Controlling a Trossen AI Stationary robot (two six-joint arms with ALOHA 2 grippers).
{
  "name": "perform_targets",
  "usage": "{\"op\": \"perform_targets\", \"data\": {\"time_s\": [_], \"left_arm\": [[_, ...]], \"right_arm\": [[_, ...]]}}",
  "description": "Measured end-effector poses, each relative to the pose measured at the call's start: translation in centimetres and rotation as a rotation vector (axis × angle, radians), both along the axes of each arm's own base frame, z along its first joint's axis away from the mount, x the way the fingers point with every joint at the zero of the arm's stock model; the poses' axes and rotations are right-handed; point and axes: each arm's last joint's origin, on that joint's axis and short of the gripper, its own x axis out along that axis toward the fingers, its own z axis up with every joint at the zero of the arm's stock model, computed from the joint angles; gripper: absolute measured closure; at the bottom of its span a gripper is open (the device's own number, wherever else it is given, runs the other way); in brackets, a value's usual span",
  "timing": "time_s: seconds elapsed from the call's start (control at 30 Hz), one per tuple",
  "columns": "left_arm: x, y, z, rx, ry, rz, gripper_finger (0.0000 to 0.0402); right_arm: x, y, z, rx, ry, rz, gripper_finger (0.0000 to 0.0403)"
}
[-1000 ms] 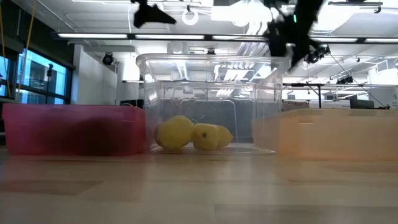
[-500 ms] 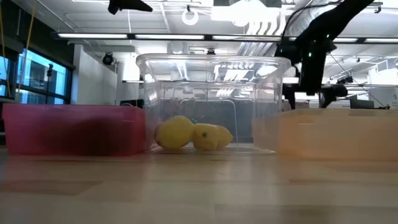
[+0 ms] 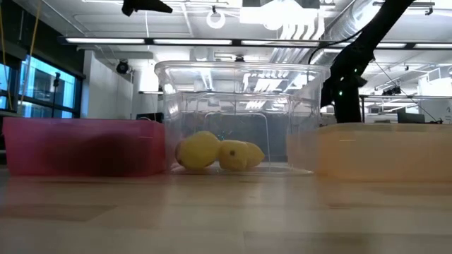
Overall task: Sort produce into baskets
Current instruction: Put the yellow lemon into the transparent bin
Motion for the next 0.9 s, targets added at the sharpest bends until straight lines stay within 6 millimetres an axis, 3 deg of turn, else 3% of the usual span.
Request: {"op": "perform_targets", "data": {"time_s": [0.17, 0.37, 0.67, 0.8, 0.9], "left_arm": [[-0.1, 0.0, -0.2, -0.002, 0.018, 0.0, 0.0103], [-0.1, 0.0, -0.2, -0.002, 0.021, 0.001, 0.0103], [-0.1, 0.0, -0.2, -0.006, 0.018, 0.008, 0.0103], [-0.1, 0.0, -0.2, -0.021, 0.01, 0.013, 0.0103], [-0.1, 0.0, -0.2, -0.021, 0.01, 0.013, 0.0103]], "right_arm": [[0.3, -0.4, -1.3, 0.021, 0.017, 0.016, 0.0084], [0.0, -0.7, -1.4, 0.025, 0.088, 0.091, 0.0102], [-0.1, -1.1, -1.3, 0.043, 0.123, 0.187, 0.0184], [0.2, -0.3, -0.5, 0.07, 0.155, 0.297, 0.0199], [0.7, 0.6, 1.4, 0.006, 0.129, 0.345, 0.0201]]}}
